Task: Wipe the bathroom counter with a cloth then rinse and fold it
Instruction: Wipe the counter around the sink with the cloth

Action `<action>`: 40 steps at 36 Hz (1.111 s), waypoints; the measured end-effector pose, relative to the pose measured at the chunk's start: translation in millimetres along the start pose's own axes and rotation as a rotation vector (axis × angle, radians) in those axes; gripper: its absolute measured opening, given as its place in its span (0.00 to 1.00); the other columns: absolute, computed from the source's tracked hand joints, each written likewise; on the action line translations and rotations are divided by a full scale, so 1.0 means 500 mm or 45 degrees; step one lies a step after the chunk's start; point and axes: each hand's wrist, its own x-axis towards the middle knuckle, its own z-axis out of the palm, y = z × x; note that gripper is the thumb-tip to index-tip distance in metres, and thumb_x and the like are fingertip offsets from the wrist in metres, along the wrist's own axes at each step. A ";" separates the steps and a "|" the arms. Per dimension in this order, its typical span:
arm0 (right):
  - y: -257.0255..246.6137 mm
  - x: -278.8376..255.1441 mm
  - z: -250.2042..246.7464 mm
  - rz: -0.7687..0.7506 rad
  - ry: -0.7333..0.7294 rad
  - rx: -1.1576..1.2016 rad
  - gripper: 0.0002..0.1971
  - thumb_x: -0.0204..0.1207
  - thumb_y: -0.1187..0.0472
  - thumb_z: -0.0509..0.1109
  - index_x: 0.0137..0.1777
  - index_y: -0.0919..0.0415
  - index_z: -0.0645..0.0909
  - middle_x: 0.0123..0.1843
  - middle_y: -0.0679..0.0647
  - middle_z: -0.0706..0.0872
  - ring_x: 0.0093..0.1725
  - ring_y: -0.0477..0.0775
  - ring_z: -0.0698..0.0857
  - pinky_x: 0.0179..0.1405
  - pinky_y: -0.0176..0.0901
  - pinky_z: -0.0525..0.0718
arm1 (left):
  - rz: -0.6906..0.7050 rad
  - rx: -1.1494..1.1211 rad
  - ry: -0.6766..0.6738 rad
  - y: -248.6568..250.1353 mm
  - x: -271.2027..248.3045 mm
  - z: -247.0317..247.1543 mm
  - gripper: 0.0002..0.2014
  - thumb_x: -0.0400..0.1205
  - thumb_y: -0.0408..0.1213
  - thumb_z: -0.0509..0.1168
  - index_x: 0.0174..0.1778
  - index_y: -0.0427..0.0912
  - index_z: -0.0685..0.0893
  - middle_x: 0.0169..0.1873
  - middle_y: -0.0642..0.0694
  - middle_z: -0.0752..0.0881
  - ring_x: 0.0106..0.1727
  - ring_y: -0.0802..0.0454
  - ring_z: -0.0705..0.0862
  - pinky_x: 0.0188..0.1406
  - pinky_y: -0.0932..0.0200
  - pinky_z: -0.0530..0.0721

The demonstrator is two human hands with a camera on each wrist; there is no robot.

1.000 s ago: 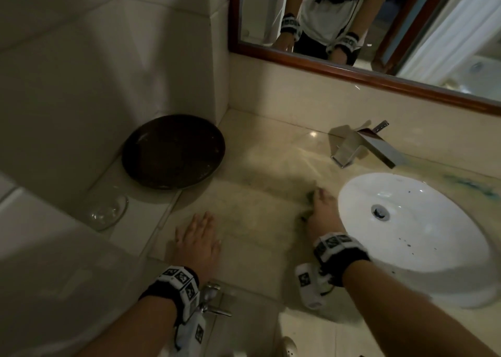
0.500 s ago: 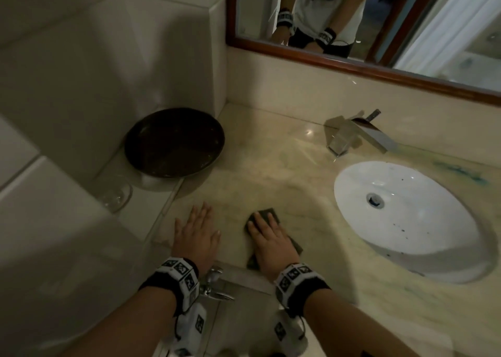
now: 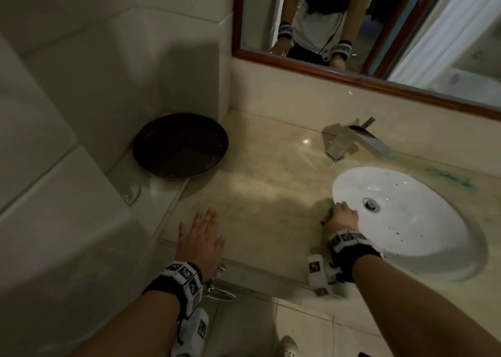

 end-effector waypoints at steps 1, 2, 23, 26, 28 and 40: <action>-0.023 -0.005 0.002 -0.083 0.035 0.029 0.32 0.76 0.57 0.66 0.78 0.64 0.62 0.80 0.63 0.62 0.76 0.69 0.63 0.79 0.56 0.60 | 0.003 -0.003 -0.004 0.000 0.000 0.002 0.33 0.81 0.54 0.32 0.84 0.49 0.40 0.83 0.54 0.39 0.84 0.53 0.38 0.80 0.39 0.37; -0.050 -0.016 0.006 -0.194 0.084 0.047 0.34 0.75 0.57 0.67 0.80 0.63 0.60 0.81 0.62 0.60 0.78 0.68 0.60 0.80 0.55 0.58 | 0.005 -0.012 -0.007 0.001 0.000 0.003 0.34 0.80 0.54 0.32 0.84 0.49 0.40 0.83 0.54 0.39 0.84 0.53 0.38 0.80 0.39 0.38; -0.005 -0.033 0.100 -0.607 -0.028 -0.050 0.34 0.81 0.62 0.61 0.83 0.45 0.51 0.86 0.49 0.40 0.84 0.58 0.40 0.82 0.51 0.42 | -0.010 -0.055 -0.051 0.065 0.042 0.032 0.45 0.69 0.61 0.21 0.84 0.49 0.42 0.84 0.54 0.42 0.84 0.54 0.39 0.79 0.42 0.35; 0.063 0.008 0.076 -0.441 -0.027 -0.028 0.35 0.78 0.63 0.64 0.83 0.47 0.54 0.86 0.52 0.44 0.84 0.61 0.43 0.83 0.52 0.45 | -0.011 -0.072 -0.040 0.069 0.042 0.039 0.45 0.69 0.62 0.21 0.84 0.49 0.43 0.84 0.54 0.43 0.84 0.54 0.40 0.79 0.42 0.35; 0.101 0.021 0.061 -0.352 -0.021 -0.016 0.35 0.77 0.64 0.64 0.83 0.52 0.55 0.86 0.55 0.47 0.84 0.62 0.46 0.84 0.53 0.49 | -0.010 -0.064 -0.039 0.072 0.040 0.041 0.46 0.67 0.61 0.20 0.84 0.49 0.43 0.84 0.54 0.43 0.84 0.54 0.40 0.79 0.42 0.35; 0.051 0.072 -0.071 -0.272 0.132 0.086 0.32 0.75 0.61 0.70 0.78 0.61 0.64 0.80 0.62 0.64 0.77 0.65 0.63 0.78 0.52 0.60 | -0.086 -0.044 -0.017 0.070 0.032 0.038 0.47 0.66 0.60 0.19 0.84 0.50 0.43 0.84 0.55 0.42 0.84 0.55 0.40 0.79 0.43 0.35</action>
